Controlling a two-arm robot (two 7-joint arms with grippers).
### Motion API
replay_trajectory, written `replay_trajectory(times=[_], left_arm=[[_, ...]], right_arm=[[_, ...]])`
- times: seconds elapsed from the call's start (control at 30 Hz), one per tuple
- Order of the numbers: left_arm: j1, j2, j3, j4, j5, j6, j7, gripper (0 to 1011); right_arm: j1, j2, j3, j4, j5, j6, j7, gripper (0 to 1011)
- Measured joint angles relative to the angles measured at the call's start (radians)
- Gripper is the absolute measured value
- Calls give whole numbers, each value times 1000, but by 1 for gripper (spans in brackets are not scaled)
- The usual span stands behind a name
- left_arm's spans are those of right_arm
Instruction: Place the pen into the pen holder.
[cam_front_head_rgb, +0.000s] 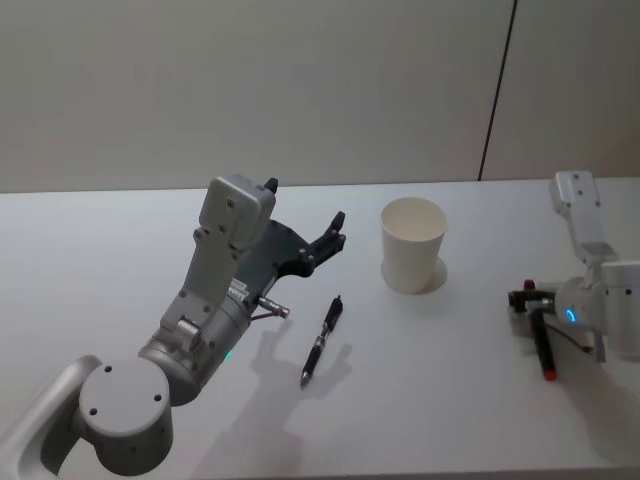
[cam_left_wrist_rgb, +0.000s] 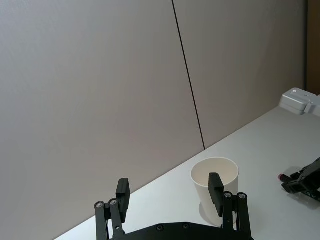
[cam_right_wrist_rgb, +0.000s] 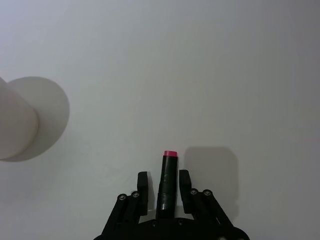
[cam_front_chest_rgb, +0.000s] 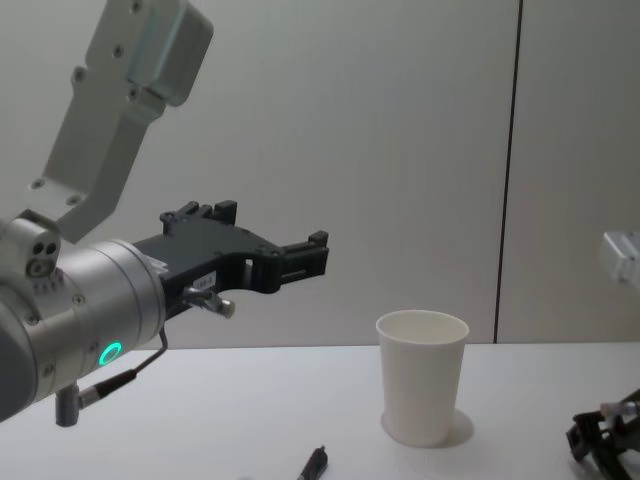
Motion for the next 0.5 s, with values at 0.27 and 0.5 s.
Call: replay_trajectory(times=[0.27,0.5], left_arm=[[0,0,0,0,0,0,0,1003],[0,0,0,0,0,0,0,1003]], right_arm=[[3,-4,1,20,-1,-8,2,187],[-3,-3,3,17,-3,-26,9,182]])
